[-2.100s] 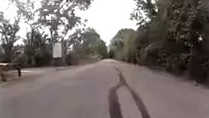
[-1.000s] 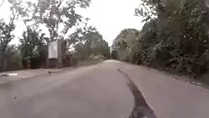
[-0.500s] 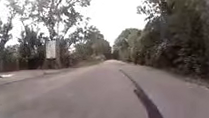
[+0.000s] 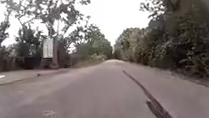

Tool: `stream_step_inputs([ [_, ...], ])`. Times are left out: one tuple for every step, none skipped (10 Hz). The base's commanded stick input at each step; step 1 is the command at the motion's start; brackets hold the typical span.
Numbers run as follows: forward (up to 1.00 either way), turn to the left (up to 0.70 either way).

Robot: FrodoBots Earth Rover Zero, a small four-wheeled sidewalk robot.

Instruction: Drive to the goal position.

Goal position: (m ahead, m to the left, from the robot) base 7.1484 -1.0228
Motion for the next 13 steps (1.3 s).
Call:
stream_step_inputs([
  [1.00, 0.00],
  [1.00, 0.00],
  [1.00, 0.00],
  [1.00, 0.00],
  [1.00, -0.12],
  [1.00, -0.26],
  [1.00, -0.38],
  [1.00, -0.40],
  [1.00, -0.40],
  [1.00, -0.40],
  [1.00, -0.37],
  [1.00, -0.14],
  [1.00, 0.00],
])
